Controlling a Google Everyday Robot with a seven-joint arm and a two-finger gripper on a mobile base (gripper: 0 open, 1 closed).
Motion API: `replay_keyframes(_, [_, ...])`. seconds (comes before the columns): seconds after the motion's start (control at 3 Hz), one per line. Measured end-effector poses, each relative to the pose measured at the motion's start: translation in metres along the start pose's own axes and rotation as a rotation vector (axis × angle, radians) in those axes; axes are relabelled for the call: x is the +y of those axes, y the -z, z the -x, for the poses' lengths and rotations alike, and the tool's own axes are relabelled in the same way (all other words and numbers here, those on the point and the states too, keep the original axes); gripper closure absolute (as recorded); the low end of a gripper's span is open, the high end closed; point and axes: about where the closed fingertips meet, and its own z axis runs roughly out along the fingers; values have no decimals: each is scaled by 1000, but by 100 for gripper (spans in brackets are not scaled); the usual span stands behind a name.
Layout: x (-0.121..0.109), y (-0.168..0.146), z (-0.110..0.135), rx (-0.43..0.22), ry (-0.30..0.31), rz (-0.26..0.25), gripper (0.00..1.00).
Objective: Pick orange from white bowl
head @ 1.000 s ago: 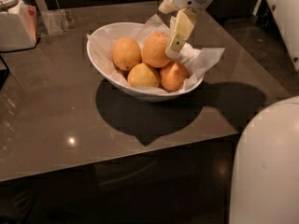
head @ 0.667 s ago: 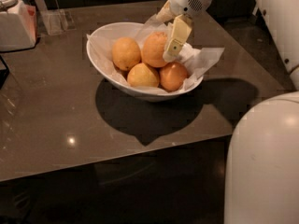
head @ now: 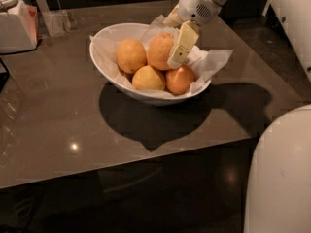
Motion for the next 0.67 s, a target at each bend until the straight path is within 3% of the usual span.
replay_keyframes(0.67, [-11,-10,-9,-33,-33,18,0])
